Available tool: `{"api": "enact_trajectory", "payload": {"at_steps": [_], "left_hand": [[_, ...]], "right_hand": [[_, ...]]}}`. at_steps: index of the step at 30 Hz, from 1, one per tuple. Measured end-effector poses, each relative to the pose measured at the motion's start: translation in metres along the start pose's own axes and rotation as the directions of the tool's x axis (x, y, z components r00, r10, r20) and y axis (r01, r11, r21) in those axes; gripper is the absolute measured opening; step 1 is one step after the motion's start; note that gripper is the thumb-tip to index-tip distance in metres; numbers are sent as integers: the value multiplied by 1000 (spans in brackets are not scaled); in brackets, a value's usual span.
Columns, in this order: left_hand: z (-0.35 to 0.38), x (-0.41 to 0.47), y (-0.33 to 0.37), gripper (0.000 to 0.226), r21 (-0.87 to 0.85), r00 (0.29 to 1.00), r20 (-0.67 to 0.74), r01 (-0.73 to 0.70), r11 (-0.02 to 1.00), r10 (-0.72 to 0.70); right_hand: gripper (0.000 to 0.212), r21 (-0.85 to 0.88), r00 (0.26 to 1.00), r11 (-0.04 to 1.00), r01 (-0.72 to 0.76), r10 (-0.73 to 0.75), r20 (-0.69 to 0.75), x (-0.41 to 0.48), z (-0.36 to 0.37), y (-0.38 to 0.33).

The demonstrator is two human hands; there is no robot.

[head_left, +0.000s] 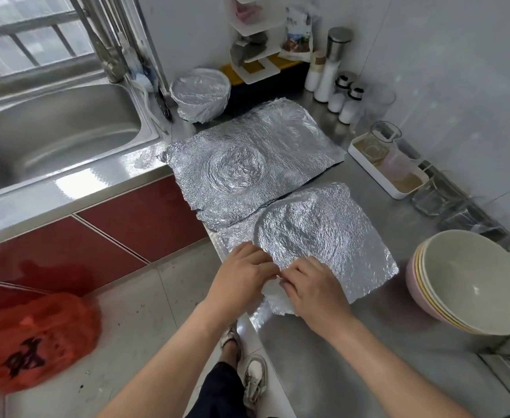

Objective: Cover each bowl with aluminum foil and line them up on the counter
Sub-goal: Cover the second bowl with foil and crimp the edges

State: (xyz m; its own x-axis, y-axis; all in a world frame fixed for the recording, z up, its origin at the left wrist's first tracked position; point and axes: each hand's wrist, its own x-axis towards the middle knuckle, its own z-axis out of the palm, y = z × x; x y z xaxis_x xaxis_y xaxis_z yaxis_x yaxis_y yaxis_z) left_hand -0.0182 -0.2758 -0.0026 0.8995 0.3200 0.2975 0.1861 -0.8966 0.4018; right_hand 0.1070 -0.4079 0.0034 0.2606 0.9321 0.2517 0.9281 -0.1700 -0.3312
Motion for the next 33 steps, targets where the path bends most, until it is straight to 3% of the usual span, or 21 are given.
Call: {"api": "enact_trajectory", "payload": {"at_steps": [3, 7, 12, 17, 21, 28, 33], "left_hand": [[1, 1, -5, 27, -8, 1000, 3, 3, 1000, -3], [-4, 3, -7, 6, -24, 1000, -24, 10, 1000, -10], [-9, 2, -5, 18, -19, 999, -31, 32, 999, -33], [-10, 0, 0, 13, -19, 997, 37, 73, 997, -72], [-19, 9, -8, 11, 22, 993, 72, 97, 995, -98], [-21, 9, -2, 12, -66, 994, 94, 54, 996, -48], [-18, 9, -6, 11, -41, 995, 102, 28, 999, -23]], "right_hand": [[16, -34, 1000, 999, 1, 0, 12, 1, 1, 1], [15, -88, 1000, 996, -6, 4, -23, 6, 3, -3], [24, -73, 996, 995, -75, 71, -53, 11, 12, -12], [10, 5, 997, 997, -78, 78, -2, 14, 11, -16], [32, 95, 995, 992, -86, 80, 63, 7, 0, -9], [8, 155, 991, 979, -135, 132, 26, 9, 3, -4], [15, 69, 997, 995, -71, 70, 26, 11, 4, -7]]}}
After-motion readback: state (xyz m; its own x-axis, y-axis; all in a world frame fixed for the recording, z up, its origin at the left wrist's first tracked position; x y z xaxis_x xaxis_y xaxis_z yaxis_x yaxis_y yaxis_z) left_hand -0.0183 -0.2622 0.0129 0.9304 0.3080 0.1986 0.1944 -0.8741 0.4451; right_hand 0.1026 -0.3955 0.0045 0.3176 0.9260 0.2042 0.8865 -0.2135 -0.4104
